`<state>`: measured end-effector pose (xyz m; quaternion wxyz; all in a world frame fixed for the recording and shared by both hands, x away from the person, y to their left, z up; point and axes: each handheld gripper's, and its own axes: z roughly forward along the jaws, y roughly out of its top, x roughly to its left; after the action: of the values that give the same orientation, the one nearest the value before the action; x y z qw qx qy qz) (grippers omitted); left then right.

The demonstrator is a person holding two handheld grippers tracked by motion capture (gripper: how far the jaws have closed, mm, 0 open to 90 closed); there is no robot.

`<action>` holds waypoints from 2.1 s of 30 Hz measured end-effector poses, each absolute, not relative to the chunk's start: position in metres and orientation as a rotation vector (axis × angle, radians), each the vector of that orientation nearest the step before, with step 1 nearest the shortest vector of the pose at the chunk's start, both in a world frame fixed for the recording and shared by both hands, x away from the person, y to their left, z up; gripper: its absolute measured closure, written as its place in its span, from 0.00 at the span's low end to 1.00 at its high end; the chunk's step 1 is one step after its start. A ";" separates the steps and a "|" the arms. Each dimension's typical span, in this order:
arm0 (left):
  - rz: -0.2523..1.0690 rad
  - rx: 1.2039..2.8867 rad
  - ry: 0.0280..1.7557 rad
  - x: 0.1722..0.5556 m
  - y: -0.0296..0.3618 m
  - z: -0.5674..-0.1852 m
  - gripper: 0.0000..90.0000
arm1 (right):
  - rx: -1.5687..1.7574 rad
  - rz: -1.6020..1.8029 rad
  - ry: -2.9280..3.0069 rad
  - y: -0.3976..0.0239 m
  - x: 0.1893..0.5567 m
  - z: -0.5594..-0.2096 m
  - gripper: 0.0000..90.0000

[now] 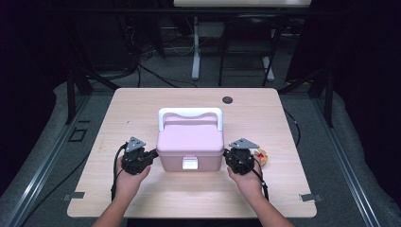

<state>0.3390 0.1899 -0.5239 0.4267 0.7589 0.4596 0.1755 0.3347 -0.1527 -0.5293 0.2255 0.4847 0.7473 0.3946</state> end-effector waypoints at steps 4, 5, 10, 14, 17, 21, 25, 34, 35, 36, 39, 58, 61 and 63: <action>0.420 1.910 1.141 0.334 0.189 -0.523 1.00 | 1.331 1.065 2.085 -0.154 0.330 -0.527 1.00; 0.411 1.909 1.140 0.332 0.189 -0.523 1.00 | 1.331 1.062 2.090 -0.155 0.328 -0.526 1.00; 0.371 1.915 1.133 0.323 0.189 -0.522 1.00 | 1.322 1.055 2.108 -0.159 0.319 -0.525 1.00; 0.359 1.927 1.122 0.316 0.187 -0.521 1.00 | 1.319 1.054 2.119 -0.162 0.313 -0.525 1.00; 0.339 1.934 1.110 0.309 0.187 -0.521 1.00 | 1.327 1.057 2.129 -0.165 0.307 -0.524 1.00; 0.331 1.938 1.109 0.303 0.186 -0.521 1.00 | 1.323 1.060 2.139 -0.167 0.301 -0.524 1.00; 0.344 1.946 1.117 0.297 0.183 -0.520 1.00 | 1.311 1.039 2.142 -0.167 0.290 -0.523 1.00; 0.315 1.958 1.107 0.283 0.183 -0.519 1.00 | 1.310 1.037 2.156 -0.170 0.275 -0.522 1.00; 0.315 1.958 1.107 0.283 0.183 -0.519 1.00 | 1.310 1.037 2.156 -0.170 0.275 -0.522 1.00; 0.311 1.962 1.103 0.279 0.184 -0.519 1.00 | 1.303 1.035 2.165 -0.170 0.269 -0.522 1.00; 0.301 1.974 1.092 0.274 0.186 -0.518 1.00 | 1.282 1.029 2.180 -0.170 0.262 -0.521 1.00; 0.272 1.965 1.055 0.261 0.188 -0.521 1.00 | 1.267 1.041 2.177 -0.174 0.245 -0.523 1.00; 0.264 1.958 1.060 0.261 0.189 -0.522 0.99 | 1.269 1.044 2.179 -0.174 0.245 -0.523 1.00; 0.273 1.957 1.062 0.261 0.188 -0.522 0.99 | 1.272 1.048 2.183 -0.174 0.244 -0.522 1.00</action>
<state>0.2612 0.1882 -0.5224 0.4341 0.7859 0.4266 0.1096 0.2438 -0.1740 -0.5225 0.2019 0.4554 0.7817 0.3753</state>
